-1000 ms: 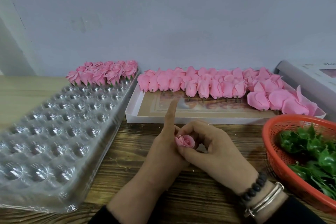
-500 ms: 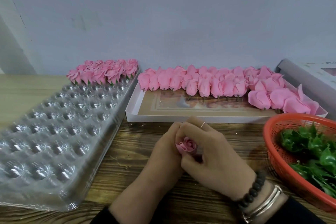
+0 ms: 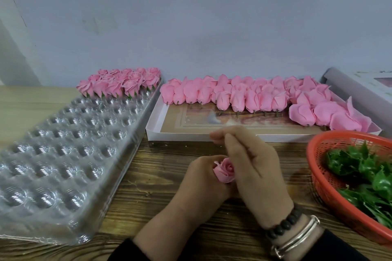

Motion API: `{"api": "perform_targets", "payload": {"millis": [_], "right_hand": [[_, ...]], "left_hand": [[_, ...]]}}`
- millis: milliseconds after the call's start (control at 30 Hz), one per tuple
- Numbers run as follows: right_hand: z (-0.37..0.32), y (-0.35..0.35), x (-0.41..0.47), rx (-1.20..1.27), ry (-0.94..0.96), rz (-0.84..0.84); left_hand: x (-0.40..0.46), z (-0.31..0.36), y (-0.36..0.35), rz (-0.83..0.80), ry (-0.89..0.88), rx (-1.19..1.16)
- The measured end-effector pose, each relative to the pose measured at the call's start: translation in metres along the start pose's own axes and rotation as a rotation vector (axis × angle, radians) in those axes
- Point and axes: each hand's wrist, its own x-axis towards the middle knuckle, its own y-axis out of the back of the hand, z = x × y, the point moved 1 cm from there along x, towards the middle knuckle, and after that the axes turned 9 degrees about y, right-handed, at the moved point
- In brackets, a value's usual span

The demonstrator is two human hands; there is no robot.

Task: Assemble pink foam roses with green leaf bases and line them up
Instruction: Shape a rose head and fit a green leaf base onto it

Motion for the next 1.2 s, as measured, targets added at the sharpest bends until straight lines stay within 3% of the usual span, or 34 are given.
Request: {"api": "perform_targets", "payload": {"millis": [100,133,233,333,433,700,767,967,1100,1200], "right_hand": [[-0.001,-0.009,-0.004,-0.141,0.034,-0.127],[0.0,-0.01,-0.005,-0.186,0.038,-0.168],[0.002,-0.008,-0.005,-0.246,-0.028,-0.25],[0.005,-0.006,-0.004,-0.218,-0.112,-0.277],[0.008,-0.004,-0.003,-0.152,-0.193,-0.331],[0.015,0.004,-0.003,-0.054,-0.242,-0.464],[0.013,0.007,-0.002,-0.038,-0.227,-0.431],[0.003,-0.002,-0.004,-0.012,-0.033,-0.119],[0.003,-0.01,-0.007,-0.181,0.009,-0.154],[0.002,-0.009,-0.006,-0.275,-0.014,-0.229]], "left_hand": [[-0.004,-0.001,-0.004,-0.003,-0.172,0.087],[-0.004,-0.001,-0.002,0.071,-0.188,0.059],[-0.008,0.002,-0.002,0.015,-0.223,0.06],[-0.001,0.002,-0.003,-0.045,-0.103,-0.078],[0.0,0.003,-0.001,0.015,-0.061,-0.073],[-0.001,0.001,0.004,0.075,-0.115,-0.16],[0.0,0.0,0.006,0.072,-0.079,-0.161],[0.002,-0.005,0.001,0.117,-0.035,-0.009],[0.001,-0.001,-0.006,0.074,-0.02,-0.163],[0.0,-0.004,-0.005,0.072,-0.041,-0.125]]}}
